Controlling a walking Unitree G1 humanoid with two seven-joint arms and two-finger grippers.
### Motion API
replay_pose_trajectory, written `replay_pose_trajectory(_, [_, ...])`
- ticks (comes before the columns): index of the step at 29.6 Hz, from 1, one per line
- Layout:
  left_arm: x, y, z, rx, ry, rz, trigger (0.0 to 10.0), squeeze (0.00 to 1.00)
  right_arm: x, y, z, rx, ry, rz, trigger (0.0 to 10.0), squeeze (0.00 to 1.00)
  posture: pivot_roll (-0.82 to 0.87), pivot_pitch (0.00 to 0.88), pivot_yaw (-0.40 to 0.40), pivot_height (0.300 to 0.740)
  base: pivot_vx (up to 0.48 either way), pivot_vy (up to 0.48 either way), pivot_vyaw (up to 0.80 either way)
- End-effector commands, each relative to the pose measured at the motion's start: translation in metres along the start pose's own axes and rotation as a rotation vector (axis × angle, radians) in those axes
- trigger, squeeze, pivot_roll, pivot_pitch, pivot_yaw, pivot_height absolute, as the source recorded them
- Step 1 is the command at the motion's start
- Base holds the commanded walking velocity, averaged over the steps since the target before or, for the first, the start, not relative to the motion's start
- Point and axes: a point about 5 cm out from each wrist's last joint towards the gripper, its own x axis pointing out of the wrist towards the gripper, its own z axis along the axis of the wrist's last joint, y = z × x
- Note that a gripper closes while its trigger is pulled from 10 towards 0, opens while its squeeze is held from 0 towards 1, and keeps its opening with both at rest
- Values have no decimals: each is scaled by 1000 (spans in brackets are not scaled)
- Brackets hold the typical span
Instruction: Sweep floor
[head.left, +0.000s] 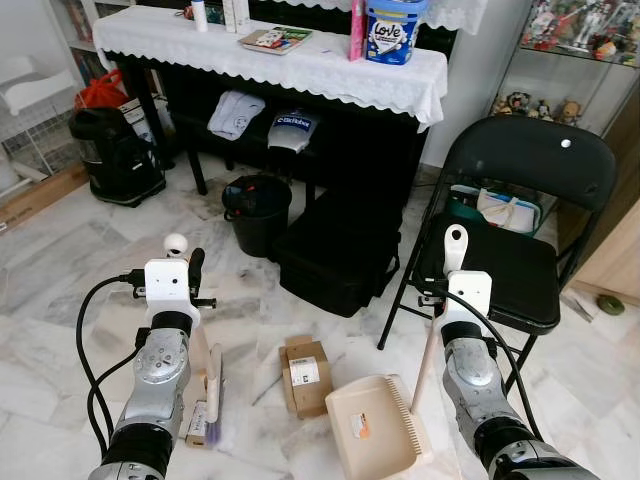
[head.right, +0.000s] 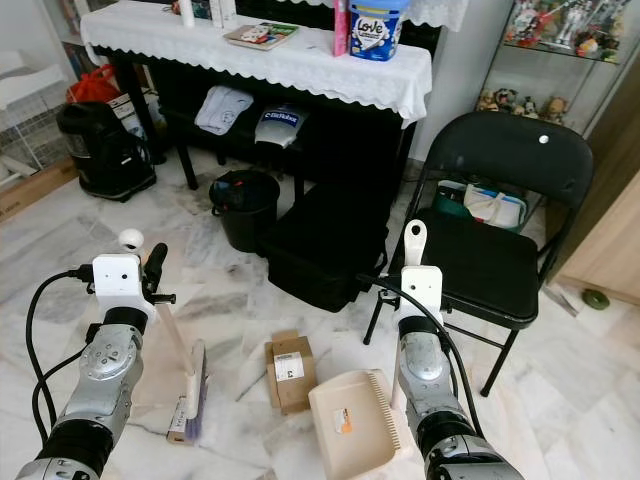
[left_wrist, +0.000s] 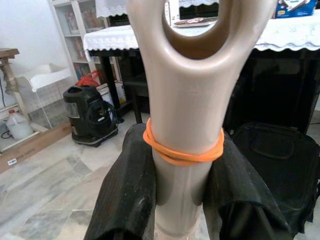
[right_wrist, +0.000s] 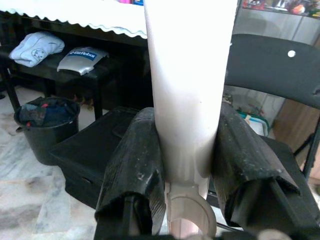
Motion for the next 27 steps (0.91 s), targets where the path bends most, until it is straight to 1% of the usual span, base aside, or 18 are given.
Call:
replay_pose_trajectory(1, [4, 1, 9, -3, -40, 1, 10000, 0, 7, 0, 10, 6, -37, -6, 10000, 0, 41, 0, -7, 740, 266, 0, 0])
replay_pose_trajectory(6, [4, 2, 9, -2, -41, 5, 10000, 0, 7, 0, 9, 15, -26, -8, 10000, 0, 42, 0, -8, 740, 264, 0, 0])
replay_pose_trajectory(9, [4, 2, 9, -2, -41, 6, 10000, 0, 7, 0, 9, 18, -28, -9, 10000, 0, 42, 0, -8, 740, 262, 0, -640])
replay_pose_trajectory(20, [4, 2, 9, -3, -42, 6, 10000, 0, 6, 1, 11, 6, -42, -5, 10000, 0, 45, 0, -11, 740, 262, 0, 0])
replay_pose_trajectory(27, [4, 2, 9, -2, -40, 7, 10000, 0, 6, 0, 10, 15, -39, -8, 10000, 0, 45, 0, -10, 740, 265, 0, 0])
